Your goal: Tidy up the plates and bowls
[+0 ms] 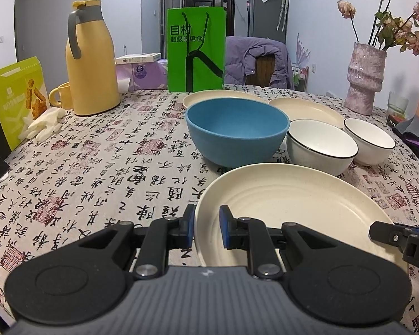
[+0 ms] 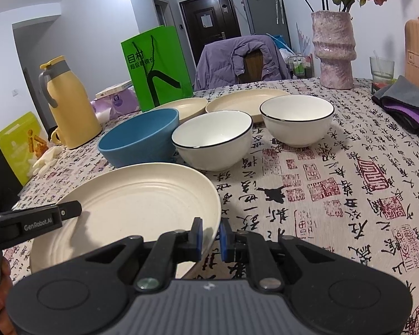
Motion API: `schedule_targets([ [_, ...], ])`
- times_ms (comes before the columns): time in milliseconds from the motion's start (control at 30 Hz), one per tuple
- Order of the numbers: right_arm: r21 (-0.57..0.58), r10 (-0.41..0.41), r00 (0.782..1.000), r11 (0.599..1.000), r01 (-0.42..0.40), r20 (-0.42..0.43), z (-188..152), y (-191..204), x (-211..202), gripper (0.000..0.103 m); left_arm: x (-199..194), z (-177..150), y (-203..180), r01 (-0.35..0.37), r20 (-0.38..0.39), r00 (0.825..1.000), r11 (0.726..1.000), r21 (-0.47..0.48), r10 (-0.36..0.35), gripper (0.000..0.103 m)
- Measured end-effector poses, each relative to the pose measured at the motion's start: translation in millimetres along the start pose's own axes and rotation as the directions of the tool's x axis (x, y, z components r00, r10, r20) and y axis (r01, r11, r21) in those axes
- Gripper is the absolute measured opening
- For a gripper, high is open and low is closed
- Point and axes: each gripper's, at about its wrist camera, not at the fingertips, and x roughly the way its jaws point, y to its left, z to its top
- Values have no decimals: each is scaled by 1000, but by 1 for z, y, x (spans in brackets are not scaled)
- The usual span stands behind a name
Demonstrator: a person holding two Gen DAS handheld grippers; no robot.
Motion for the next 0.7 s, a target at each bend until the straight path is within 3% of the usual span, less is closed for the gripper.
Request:
schedule_targets([
  [700,16,-5,999,1000,6,-43,-8,-11,17,12,18,-10,-7,-4,-42,999,1000,18,5,18],
])
